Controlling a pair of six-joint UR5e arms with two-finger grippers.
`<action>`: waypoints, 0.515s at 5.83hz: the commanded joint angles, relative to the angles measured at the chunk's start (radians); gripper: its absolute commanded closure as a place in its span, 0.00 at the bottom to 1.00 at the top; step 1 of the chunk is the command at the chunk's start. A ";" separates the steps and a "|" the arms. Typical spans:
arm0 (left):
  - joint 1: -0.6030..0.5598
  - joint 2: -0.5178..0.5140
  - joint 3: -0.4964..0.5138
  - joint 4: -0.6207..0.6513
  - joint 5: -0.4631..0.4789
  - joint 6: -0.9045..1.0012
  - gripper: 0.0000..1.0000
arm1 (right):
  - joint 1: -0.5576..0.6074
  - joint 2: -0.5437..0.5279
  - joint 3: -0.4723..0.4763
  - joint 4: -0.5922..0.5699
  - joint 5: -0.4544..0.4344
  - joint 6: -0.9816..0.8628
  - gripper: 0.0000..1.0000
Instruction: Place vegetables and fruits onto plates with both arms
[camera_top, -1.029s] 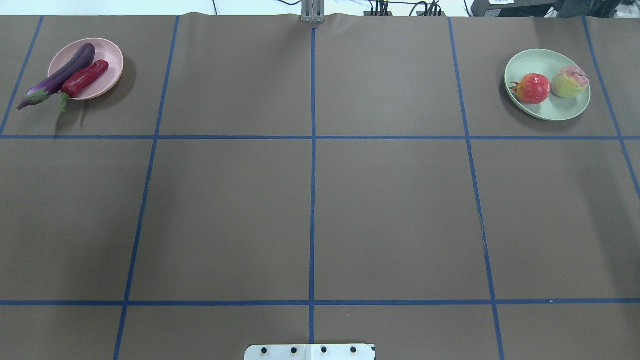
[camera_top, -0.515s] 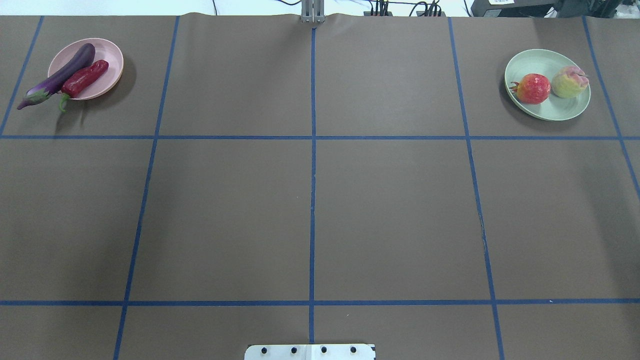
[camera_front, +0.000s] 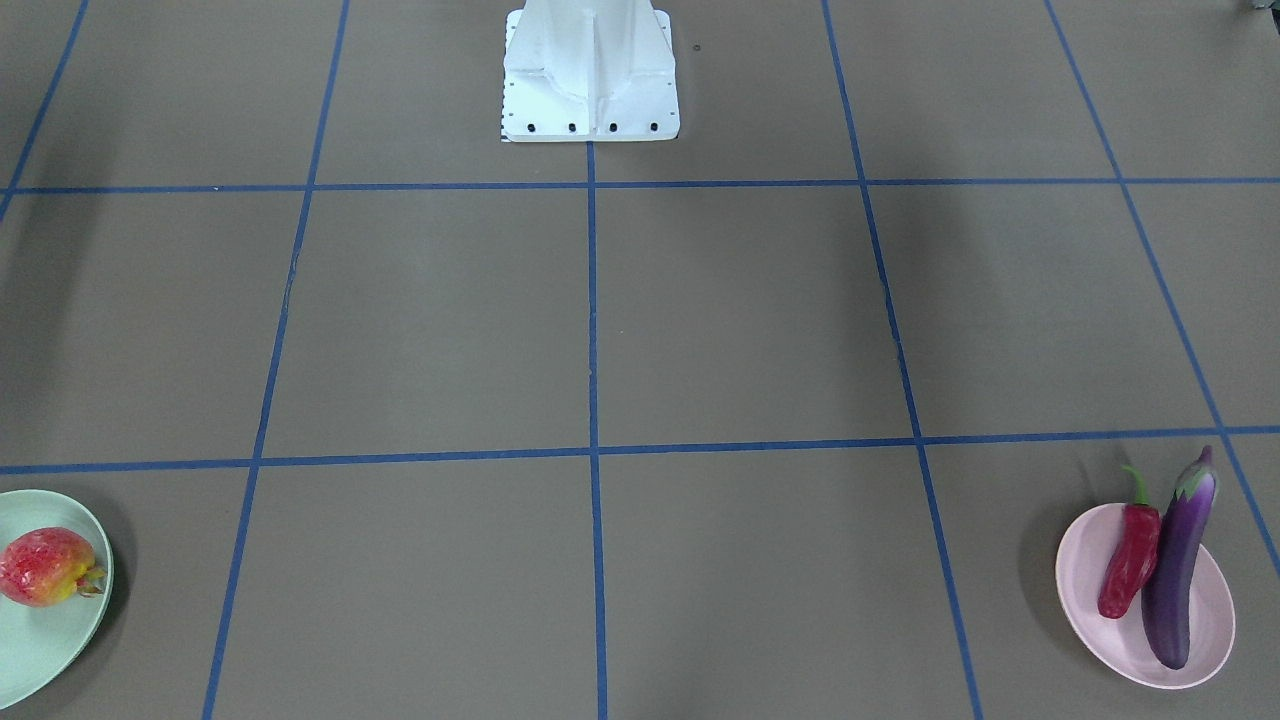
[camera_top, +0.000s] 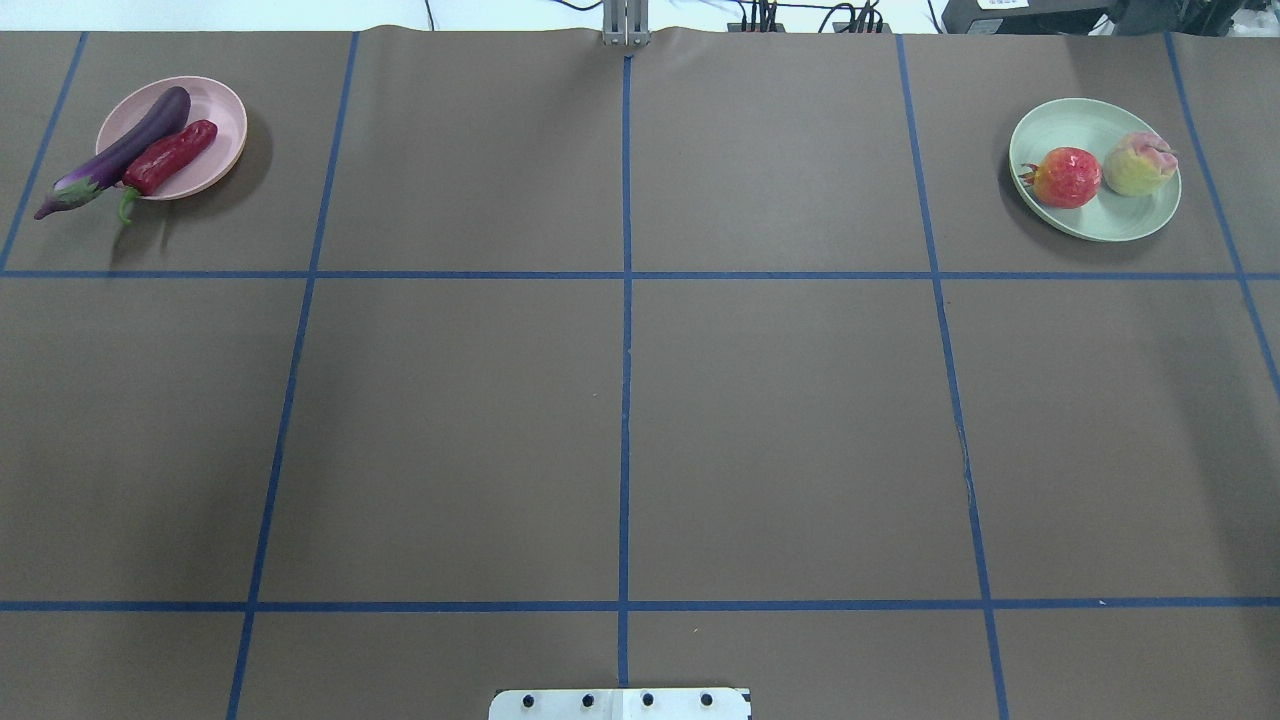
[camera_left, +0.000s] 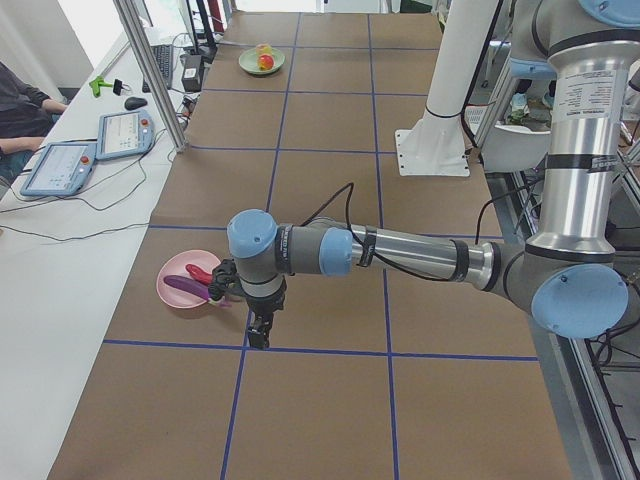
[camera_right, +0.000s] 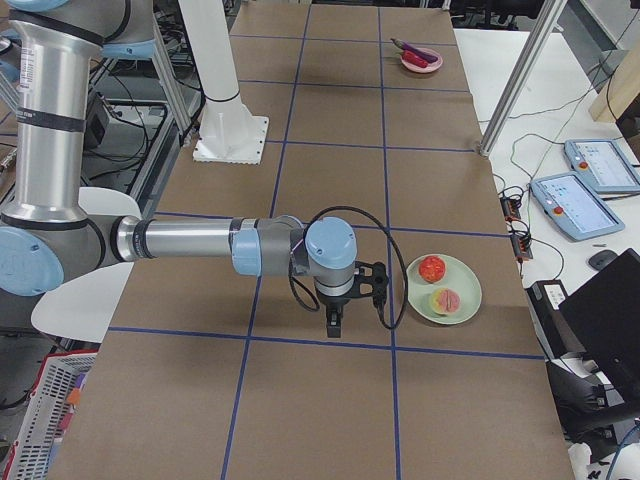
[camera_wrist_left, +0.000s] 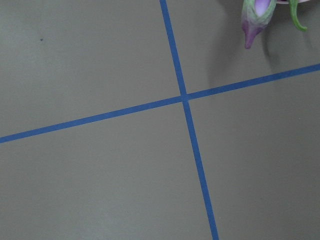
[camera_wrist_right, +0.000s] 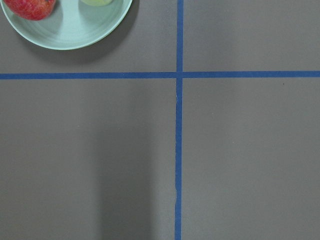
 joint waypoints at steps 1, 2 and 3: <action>-0.001 0.001 -0.002 0.000 0.000 0.000 0.00 | 0.009 -0.006 0.004 -0.004 0.000 -0.002 0.00; -0.001 0.001 -0.005 0.000 0.000 0.000 0.00 | 0.007 -0.027 0.006 -0.004 0.000 -0.002 0.00; -0.001 0.001 -0.005 0.000 0.000 -0.002 0.00 | 0.006 -0.036 0.007 -0.004 0.005 -0.002 0.00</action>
